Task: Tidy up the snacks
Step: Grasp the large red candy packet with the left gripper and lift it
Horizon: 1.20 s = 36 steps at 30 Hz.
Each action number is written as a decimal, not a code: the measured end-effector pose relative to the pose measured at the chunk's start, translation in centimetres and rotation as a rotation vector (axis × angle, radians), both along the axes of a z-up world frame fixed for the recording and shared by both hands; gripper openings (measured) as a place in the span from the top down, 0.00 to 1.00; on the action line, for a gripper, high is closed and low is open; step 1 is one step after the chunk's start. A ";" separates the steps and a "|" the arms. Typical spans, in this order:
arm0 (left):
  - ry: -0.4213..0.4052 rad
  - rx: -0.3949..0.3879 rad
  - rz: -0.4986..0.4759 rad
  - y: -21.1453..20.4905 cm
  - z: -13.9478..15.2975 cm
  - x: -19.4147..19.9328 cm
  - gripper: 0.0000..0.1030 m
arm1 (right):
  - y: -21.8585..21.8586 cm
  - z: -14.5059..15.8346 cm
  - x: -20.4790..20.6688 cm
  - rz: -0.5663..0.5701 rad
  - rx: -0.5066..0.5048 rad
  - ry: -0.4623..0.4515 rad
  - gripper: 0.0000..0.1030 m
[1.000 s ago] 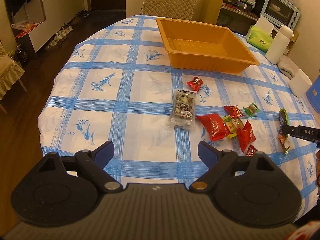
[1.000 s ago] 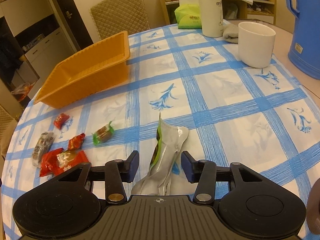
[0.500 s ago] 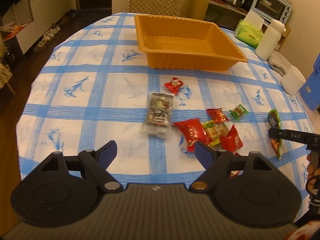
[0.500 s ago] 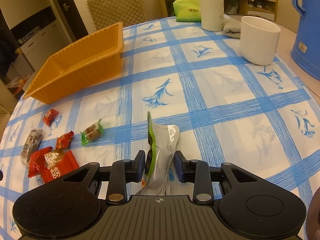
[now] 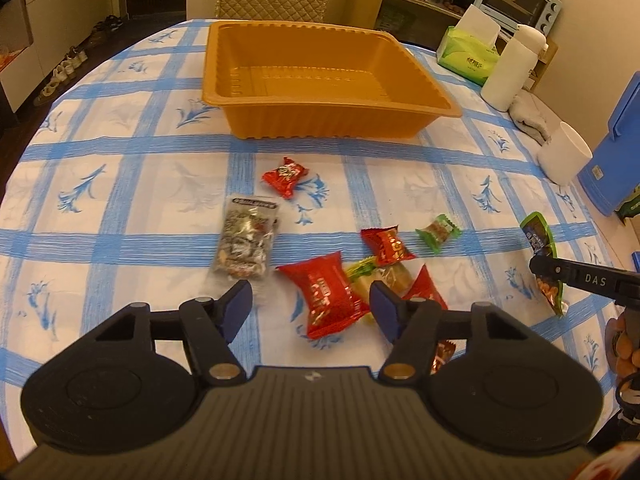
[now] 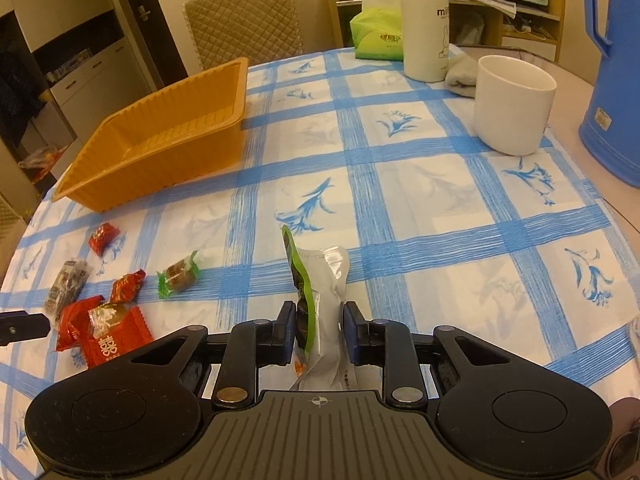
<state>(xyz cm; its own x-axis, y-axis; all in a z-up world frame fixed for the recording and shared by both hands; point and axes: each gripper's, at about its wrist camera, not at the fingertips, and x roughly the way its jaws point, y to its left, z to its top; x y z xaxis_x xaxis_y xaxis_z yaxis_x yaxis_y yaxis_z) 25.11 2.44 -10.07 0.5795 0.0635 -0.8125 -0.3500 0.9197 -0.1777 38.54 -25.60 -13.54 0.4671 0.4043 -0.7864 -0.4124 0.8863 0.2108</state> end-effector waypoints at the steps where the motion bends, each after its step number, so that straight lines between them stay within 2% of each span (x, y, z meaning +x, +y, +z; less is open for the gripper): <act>1: 0.001 -0.001 -0.004 -0.1 -0.1 0.3 0.44 | -0.1 0.1 0.1 -0.001 0.001 -0.001 0.75; 4: 0.012 -0.002 -0.008 -0.4 -0.5 1.3 0.53 | -0.4 0.3 0.3 0.000 0.003 -0.004 0.75; 7: 0.030 -0.003 -0.005 -0.4 -1.1 2.2 0.58 | -0.6 0.3 0.6 -0.001 0.007 -0.002 0.75; 14: 0.078 0.005 0.002 -0.3 -2.3 3.2 0.63 | -1.0 0.2 1.0 0.009 0.021 0.009 0.75; 17: 0.095 0.000 -0.007 -0.5 -2.7 3.3 0.72 | -1.0 0.2 1.1 0.017 0.024 0.014 0.75; 20: 0.094 0.010 0.002 -0.8 -2.8 3.3 0.75 | -1.1 0.2 1.3 0.025 0.030 0.017 0.75; 28: 0.070 0.032 0.020 -1.2 -1.6 2.6 0.79 | -1.1 0.5 1.9 0.054 0.048 0.021 0.75; 36: -0.008 0.051 0.043 -1.3 1.8 1.7 0.79 | -0.3 1.8 2.7 0.094 0.089 0.026 0.75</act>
<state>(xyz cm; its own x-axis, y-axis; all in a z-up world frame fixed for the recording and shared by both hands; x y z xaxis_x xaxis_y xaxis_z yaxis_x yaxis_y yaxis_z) 26.80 1.16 -8.28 0.5816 0.1296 -0.8031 -0.3882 0.9118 -0.1340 41.21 -25.92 -11.72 0.4038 0.5135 -0.7571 -0.4857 0.8217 0.2983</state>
